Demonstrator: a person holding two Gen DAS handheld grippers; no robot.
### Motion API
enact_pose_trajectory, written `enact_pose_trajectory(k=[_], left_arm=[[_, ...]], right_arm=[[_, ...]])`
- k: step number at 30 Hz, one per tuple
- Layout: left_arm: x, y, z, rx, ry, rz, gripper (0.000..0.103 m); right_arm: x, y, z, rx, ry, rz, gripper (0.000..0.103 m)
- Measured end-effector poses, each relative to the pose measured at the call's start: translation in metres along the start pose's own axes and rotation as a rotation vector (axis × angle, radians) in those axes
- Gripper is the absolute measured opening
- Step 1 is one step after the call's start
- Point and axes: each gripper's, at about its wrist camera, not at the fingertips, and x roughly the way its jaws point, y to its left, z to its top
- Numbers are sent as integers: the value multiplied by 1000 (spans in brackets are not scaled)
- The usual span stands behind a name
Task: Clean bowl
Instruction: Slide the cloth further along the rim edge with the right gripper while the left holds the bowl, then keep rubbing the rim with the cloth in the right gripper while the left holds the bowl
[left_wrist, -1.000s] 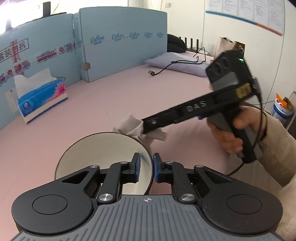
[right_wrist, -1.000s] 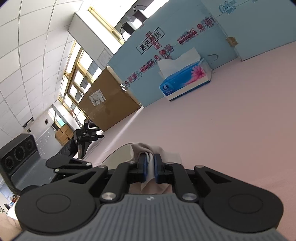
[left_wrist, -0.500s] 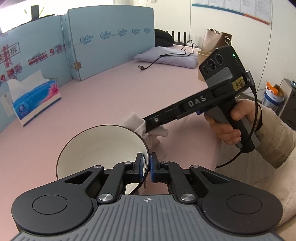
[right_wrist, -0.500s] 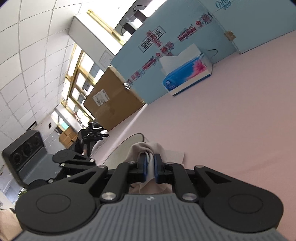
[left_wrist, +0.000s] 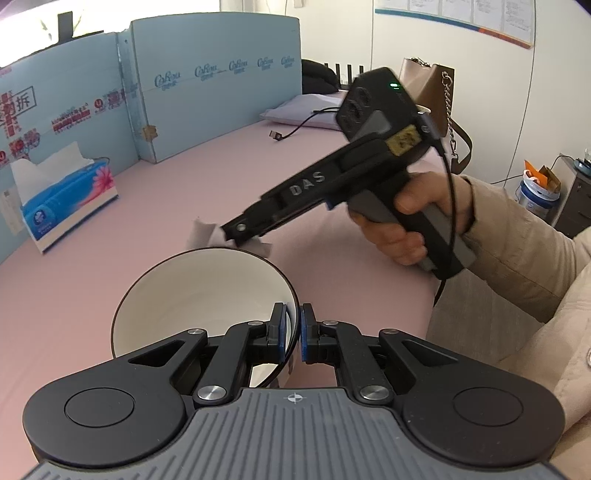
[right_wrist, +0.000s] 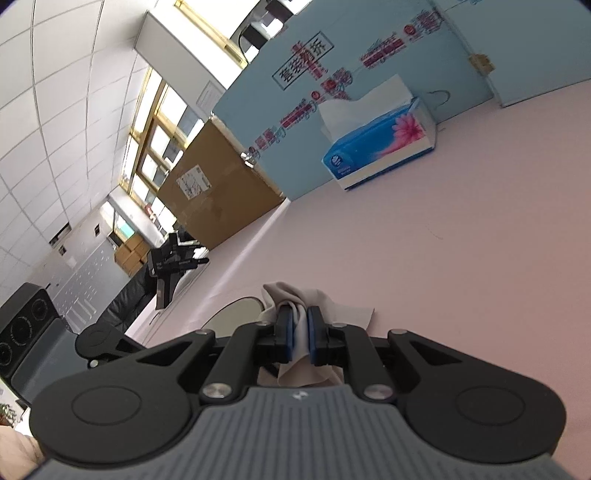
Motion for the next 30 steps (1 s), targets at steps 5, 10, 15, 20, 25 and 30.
enact_pose_trajectory(k=[5,10,15,20,25,30], left_arm=[[-1,0,-2,-1,1,-14,11],[1,2,-3,-12,2,-18,12],[1,1,-2,-15,4,-12,12],[2,1,-1,-26,4,4,15],[3,2,1,-60,5,24,18],[7,3,9,-77,9,48,21]], right_arm=[[14,-3,11,-4,36,29,12],[16,2,11,-31,51,56,12],[-2,-1,3,-25,30,51,12],[-25,-1,-12,-15,9,46,12],[-33,-2,-21,12,-9,60,12],[-38,2,-28,14,-27,56,11]])
